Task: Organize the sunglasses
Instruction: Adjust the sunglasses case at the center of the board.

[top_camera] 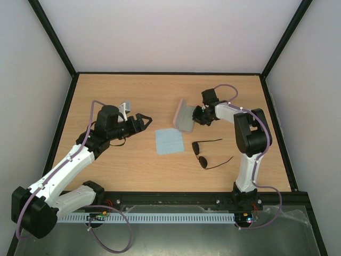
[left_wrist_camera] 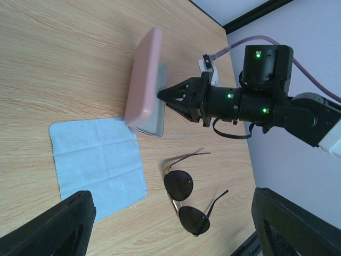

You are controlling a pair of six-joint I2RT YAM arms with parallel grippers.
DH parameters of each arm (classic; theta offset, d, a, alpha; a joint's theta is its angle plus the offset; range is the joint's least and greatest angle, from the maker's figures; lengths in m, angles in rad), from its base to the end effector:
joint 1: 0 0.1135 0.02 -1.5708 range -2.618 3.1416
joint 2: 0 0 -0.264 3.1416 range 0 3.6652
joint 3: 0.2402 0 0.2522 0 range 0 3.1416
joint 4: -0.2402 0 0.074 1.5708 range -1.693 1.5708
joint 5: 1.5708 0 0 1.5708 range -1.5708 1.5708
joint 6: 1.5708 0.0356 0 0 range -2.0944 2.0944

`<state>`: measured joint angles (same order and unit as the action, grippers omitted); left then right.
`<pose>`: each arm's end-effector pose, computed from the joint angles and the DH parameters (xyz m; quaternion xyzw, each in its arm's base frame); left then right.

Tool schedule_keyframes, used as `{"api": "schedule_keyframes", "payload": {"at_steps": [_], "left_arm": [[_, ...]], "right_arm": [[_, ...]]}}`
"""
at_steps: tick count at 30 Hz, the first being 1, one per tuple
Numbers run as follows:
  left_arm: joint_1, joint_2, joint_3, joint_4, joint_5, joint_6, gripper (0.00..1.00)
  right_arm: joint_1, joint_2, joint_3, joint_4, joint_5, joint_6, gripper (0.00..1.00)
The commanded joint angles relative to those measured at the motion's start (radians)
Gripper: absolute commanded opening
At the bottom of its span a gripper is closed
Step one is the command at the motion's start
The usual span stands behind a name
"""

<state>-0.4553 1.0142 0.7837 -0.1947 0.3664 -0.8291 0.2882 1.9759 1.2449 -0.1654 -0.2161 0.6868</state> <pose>0.2013 -0.1128 0.2959 -0.0565 0.8303 -0.4418 0.3350 0.3951 0.1251 0.1523 0.1508 0.9267 0.2440 0.2429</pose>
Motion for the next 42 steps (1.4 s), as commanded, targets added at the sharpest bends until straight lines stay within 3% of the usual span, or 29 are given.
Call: {"api": "schedule_keyframes", "payload": {"at_steps": [1,4,9,13,19,33,42], "left_arm": [[0.006,-0.007,-0.014,-0.009,0.011,0.01,0.84],[0.006,-0.008,-0.018,-0.007,0.007,0.009,0.84],[0.006,0.004,-0.026,0.012,0.018,0.004,0.84],[0.006,0.001,-0.018,0.002,0.017,0.008,0.84],[0.006,-0.008,0.003,-0.039,0.012,0.019,0.84],[0.006,0.014,0.005,-0.056,0.014,0.032,0.84],[0.006,0.017,0.014,-0.061,0.012,0.035,0.84]], "right_arm": [[0.019,-0.06,-0.052,0.042,-0.017,0.072,0.28],[0.019,-0.099,-0.012,-0.043,0.048,0.005,0.36],[0.018,-0.086,0.115,-0.182,0.18,-0.139,0.4],[0.017,-0.015,0.232,-0.212,0.242,-0.244,0.38],[0.017,0.128,0.38,-0.221,0.176,-0.386,0.35],[0.017,0.181,0.367,-0.231,0.121,-0.511,0.38],[0.017,0.206,0.353,-0.221,0.205,-0.524,0.34]]}}
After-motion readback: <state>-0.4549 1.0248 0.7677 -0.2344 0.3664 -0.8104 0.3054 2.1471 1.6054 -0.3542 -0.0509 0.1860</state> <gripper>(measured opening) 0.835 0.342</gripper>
